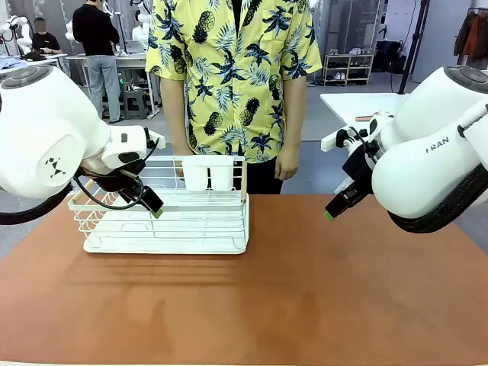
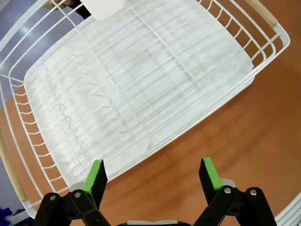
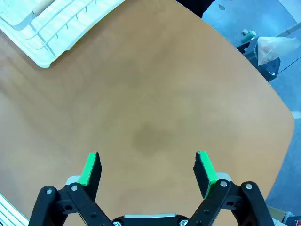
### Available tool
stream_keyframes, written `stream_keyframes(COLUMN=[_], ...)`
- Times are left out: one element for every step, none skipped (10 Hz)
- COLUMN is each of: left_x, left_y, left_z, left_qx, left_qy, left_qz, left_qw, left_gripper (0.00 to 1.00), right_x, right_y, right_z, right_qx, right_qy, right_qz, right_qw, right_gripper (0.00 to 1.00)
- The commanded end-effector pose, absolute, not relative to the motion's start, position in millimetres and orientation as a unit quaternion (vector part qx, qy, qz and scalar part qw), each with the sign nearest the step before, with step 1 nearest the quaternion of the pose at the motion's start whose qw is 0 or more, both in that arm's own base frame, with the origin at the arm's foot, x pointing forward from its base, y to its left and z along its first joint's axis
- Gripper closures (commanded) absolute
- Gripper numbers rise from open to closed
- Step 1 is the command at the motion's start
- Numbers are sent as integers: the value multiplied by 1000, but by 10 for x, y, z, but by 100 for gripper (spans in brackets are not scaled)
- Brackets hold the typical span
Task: Clean the table.
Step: Pick up the Lint Roller when the human hands it over.
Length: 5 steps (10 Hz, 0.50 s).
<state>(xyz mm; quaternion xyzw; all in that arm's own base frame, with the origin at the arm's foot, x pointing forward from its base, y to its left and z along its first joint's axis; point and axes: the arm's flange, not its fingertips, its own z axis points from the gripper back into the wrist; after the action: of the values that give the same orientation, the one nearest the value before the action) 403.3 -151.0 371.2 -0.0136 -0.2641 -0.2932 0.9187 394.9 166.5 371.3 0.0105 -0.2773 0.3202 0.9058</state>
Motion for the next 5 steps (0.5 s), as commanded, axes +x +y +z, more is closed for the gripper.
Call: stream_keyframes(left_x=[4035, 4035, 4035, 4035, 4035], left_y=[-1512, -1512, -1512, -1512, -1512], left_z=[3717, 3717, 3717, 3717, 3717], left_qx=[-14, -14, -14, -14, -14], left_qy=[-265, -265, -265, -265, -265], left_qz=[-293, -293, -293, -293, -293], left_qw=[918, 918, 918, 918, 918], left_gripper=[0, 0, 0, 0, 0], right_x=[3949, 3949, 3949, 3949, 3949], right_y=[1665, 1665, 1665, 1665, 1665], right_z=[3713, 3713, 3713, 3713, 3713], right_qx=[10, 10, 10, 10, 10], right_qy=[-277, -277, -277, -277, -277], right_qz=[320, 320, 320, 320, 320], right_qw=[906, 906, 906, 906, 906], right_gripper=[0, 0, 0, 0, 0])
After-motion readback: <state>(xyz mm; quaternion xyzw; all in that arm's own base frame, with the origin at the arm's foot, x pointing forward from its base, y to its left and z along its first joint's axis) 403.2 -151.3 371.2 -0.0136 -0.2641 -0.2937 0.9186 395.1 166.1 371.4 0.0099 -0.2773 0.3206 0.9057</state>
